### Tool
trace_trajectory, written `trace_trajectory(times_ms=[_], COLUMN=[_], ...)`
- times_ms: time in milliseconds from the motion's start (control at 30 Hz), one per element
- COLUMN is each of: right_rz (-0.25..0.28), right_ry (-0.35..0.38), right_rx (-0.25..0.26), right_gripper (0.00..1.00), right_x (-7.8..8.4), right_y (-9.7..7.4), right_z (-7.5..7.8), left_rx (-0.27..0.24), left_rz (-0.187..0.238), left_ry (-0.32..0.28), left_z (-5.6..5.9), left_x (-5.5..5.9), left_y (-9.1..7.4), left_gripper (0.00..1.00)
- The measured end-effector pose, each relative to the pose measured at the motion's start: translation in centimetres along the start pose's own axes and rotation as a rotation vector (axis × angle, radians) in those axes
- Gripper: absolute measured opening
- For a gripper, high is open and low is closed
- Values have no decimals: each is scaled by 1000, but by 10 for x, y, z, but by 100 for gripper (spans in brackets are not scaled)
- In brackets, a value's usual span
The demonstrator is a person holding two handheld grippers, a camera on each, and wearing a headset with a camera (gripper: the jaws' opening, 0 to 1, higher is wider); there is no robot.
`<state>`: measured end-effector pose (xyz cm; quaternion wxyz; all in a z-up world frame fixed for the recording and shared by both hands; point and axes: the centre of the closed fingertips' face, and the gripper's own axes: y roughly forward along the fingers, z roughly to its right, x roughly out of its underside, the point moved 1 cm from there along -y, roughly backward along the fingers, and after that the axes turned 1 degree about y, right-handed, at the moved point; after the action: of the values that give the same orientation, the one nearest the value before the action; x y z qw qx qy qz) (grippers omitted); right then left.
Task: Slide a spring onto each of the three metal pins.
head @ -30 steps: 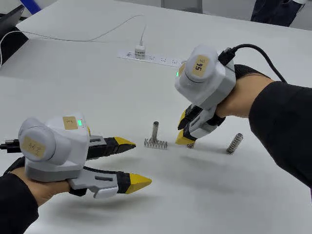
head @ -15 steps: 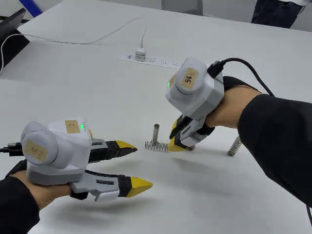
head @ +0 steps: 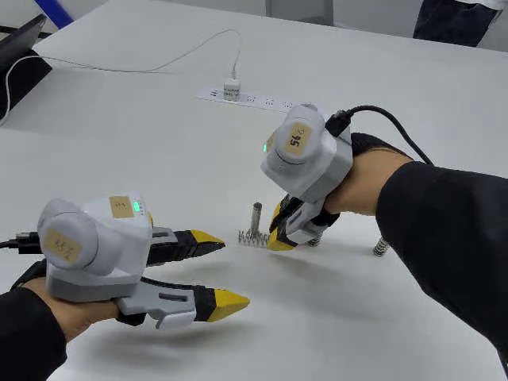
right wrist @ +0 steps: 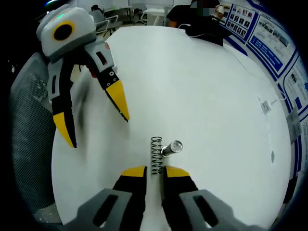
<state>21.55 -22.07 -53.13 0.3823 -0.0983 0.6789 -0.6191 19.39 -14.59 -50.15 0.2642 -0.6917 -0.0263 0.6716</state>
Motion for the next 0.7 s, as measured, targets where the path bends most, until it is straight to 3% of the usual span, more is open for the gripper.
trace_trajectory(times_ms=[700], right_rz=[-22], right_ry=[-1], right_rx=[-19], right_gripper=[12], right_x=[3], right_y=[7], right_z=[-5], left_rx=[-19], left_rz=[0], left_ry=[-12], left_z=[-3], left_x=[2], left_y=[-3], left_gripper=[48])
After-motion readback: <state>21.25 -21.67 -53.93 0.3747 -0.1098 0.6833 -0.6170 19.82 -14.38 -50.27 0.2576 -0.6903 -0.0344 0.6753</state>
